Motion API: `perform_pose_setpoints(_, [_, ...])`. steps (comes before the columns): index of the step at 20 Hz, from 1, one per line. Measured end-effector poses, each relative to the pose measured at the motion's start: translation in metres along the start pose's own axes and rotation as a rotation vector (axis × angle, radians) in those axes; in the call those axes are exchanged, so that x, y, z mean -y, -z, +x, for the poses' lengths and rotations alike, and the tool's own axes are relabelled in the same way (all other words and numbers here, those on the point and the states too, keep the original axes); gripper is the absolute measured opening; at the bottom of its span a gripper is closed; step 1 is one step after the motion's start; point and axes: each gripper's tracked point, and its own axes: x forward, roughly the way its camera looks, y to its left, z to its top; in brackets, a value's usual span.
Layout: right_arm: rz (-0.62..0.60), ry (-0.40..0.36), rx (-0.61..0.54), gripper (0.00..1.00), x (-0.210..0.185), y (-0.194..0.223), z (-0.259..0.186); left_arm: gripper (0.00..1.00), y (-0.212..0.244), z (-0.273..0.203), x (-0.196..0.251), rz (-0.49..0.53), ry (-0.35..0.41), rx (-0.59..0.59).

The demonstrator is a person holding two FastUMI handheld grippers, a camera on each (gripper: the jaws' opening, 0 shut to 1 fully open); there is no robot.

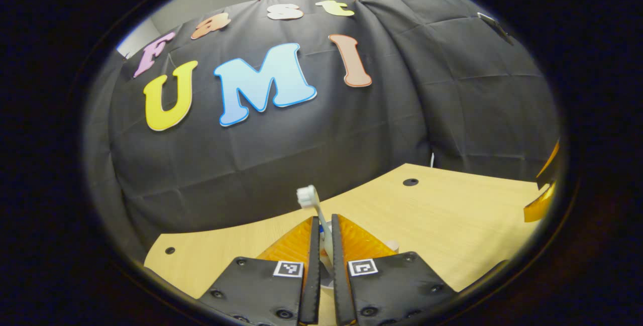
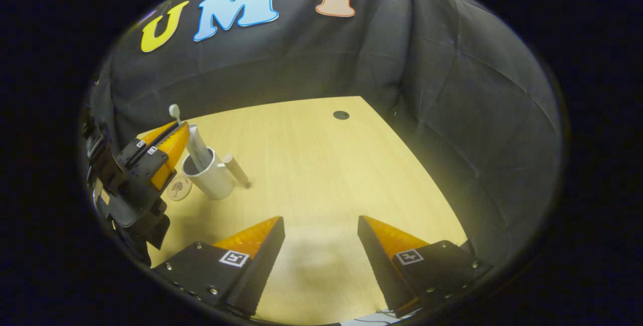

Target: Put the toothbrush and toothpaste on the desktop into the cup, then pick up the cup and place it on the coaster on the desktop.

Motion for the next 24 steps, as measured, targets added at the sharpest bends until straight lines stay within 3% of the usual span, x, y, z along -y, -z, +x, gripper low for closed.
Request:
perform_pose_setpoints(2, [0.004,-0.004,-0.003,0.9,-0.001,0.002,0.0,0.19,0.009,-0.001,0.0,-0.006,-0.007,-0.027])
perform_pose_setpoints(3, [0.007,-0.007,-0.006,0.9,0.0,0.003,0.0,0.25,0.012,-0.003,-0.001,-0.011,-0.009,-0.04])
perform_pose_setpoints(6, [0.009,-0.008,-0.008,0.9,0.001,0.004,0.0,0.21,0.021,-0.006,-0.002,-0.023,-0.021,-0.073])
perform_pose_setpoints(10, [0.014,-0.012,-0.012,0.9,0.001,0.006,0.0,0.25,0.033,-0.008,-0.001,-0.034,-0.026,-0.106])
perform_pose_setpoints(13, [0.016,-0.017,-0.011,0.9,0.0,0.006,0.0,0.38,0.039,-0.011,-0.002,-0.049,-0.035,-0.13])
perform_pose_setpoints(14, [0.013,-0.02,-0.01,0.9,-0.001,0.005,-0.001,0.33,0.042,-0.012,-0.004,-0.056,-0.04,-0.139])
perform_pose_setpoints(17, [-0.026,-0.037,0.004,0.9,-0.006,-0.002,-0.001,0.38,0.049,-0.021,-0.012,-0.068,-0.063,-0.161])
perform_pose_setpoints(23, [-0.187,-0.153,0.031,0.9,-0.036,-0.029,0.008,0.38,0.045,-0.048,-0.04,-0.07,-0.115,-0.17])
perform_pose_setpoints(24, [-0.215,-0.181,0.029,0.9,-0.041,-0.033,0.011,0.33,0.044,-0.054,-0.045,-0.068,-0.125,-0.171])
